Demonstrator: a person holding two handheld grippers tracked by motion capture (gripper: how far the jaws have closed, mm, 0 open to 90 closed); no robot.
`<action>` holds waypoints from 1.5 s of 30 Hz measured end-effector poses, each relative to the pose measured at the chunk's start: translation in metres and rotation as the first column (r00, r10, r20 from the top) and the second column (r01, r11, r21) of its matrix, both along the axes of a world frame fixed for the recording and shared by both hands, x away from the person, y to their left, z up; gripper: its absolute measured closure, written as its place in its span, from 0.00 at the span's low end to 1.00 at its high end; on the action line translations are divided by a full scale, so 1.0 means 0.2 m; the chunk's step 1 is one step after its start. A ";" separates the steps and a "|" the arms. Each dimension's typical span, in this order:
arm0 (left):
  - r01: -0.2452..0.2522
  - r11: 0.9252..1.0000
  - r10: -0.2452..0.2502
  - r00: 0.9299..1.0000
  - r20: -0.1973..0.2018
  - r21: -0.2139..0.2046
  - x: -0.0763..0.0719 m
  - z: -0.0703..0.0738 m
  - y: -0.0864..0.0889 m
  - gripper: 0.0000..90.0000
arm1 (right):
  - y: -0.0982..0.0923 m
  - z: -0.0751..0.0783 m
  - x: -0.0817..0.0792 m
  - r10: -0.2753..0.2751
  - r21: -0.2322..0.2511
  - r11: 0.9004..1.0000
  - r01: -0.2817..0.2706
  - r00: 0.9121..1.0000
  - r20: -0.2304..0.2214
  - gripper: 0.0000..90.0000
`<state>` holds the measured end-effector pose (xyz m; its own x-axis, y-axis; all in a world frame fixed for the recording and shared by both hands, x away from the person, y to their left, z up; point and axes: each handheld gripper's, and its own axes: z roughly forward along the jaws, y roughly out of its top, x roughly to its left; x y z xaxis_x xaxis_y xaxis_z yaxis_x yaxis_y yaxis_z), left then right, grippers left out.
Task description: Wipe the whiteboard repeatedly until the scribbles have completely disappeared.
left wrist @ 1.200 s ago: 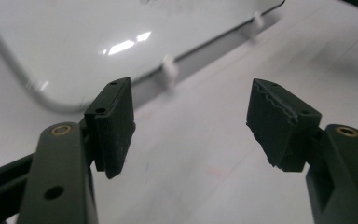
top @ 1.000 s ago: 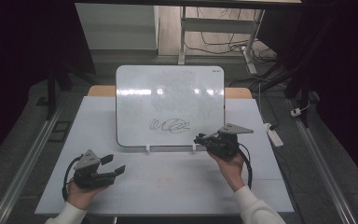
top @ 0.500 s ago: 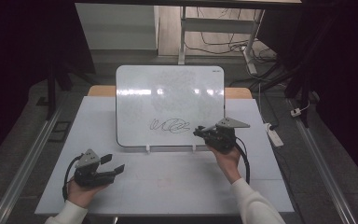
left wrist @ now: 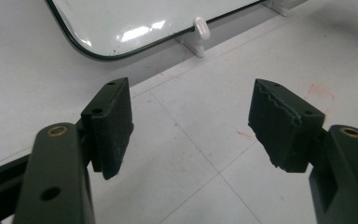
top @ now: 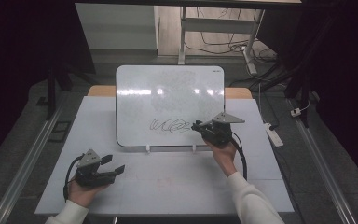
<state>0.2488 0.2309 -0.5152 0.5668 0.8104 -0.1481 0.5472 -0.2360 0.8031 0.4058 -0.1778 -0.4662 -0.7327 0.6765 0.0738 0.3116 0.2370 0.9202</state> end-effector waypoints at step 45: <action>0.001 1.000 -0.001 1.000 -0.003 -0.008 0.00 -0.01 0.00 0.35 | 0.15 -0.10 0.03 0.077 -0.063 0.995 -0.074 0.996 0.053 0.87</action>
